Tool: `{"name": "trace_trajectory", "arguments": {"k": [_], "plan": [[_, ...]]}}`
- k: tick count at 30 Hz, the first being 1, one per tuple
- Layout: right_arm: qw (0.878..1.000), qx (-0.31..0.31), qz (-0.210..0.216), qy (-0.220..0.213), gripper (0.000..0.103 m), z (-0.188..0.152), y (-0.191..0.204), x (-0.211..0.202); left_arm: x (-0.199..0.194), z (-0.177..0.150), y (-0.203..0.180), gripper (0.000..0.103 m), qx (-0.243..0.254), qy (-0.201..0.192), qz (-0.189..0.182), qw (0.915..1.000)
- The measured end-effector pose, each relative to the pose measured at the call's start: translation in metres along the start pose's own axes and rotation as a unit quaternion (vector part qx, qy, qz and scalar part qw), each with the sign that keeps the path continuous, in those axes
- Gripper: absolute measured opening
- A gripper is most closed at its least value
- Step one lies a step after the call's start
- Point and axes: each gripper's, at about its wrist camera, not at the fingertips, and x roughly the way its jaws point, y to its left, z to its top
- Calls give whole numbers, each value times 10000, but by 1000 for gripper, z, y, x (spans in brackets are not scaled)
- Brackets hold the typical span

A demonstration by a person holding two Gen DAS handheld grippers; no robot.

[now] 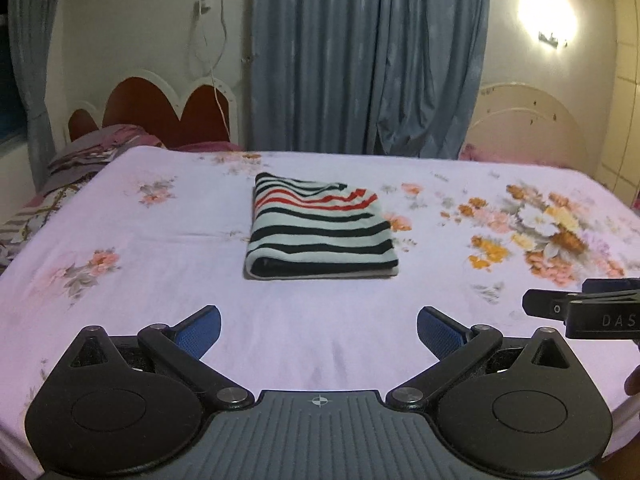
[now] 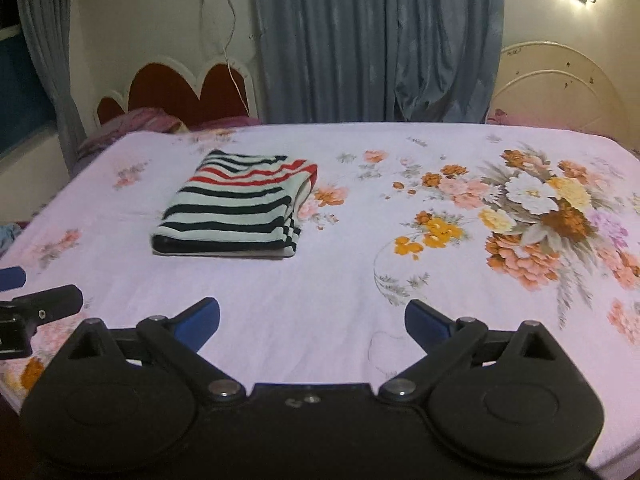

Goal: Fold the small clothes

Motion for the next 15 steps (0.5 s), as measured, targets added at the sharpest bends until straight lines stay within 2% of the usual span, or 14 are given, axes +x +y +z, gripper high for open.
{"name": "trace_trajectory", "arguments": {"k": [8, 15], "plan": [[9995, -181, 21, -244, 99, 1, 5, -30, -30, 0, -9, 103, 0, -268, -121, 9996], [9989, -250, 14, -402, 99, 6, 6, -42, -39, 6, -18, 103, 71, -426, -88, 9990]]}}
